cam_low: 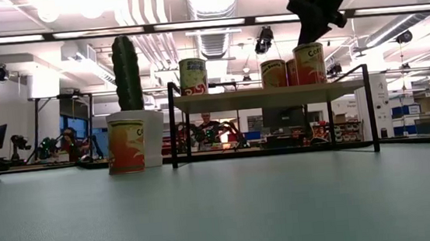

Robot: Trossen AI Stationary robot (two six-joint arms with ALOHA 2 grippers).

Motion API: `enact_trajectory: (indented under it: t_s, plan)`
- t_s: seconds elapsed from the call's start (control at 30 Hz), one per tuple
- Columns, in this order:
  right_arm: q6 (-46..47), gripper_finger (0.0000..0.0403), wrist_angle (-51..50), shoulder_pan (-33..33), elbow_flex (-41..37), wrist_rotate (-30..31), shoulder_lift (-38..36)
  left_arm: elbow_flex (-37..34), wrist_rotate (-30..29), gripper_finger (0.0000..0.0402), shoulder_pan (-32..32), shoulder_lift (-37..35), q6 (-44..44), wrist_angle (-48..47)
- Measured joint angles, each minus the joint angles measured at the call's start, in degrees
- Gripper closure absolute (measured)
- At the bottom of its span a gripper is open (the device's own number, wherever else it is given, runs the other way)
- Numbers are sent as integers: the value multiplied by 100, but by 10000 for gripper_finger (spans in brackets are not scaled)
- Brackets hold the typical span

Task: Pick and place cans onto a shelf
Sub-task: Put the canned corn on the shelf

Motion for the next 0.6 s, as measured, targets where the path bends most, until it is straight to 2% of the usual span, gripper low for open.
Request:
enact_trajectory:
  t_s: [0.6]
  plan:
    - [108, 390, -127, 11, 24, -148, 70, -1, 0, 402, 0, 0, 3, 0]
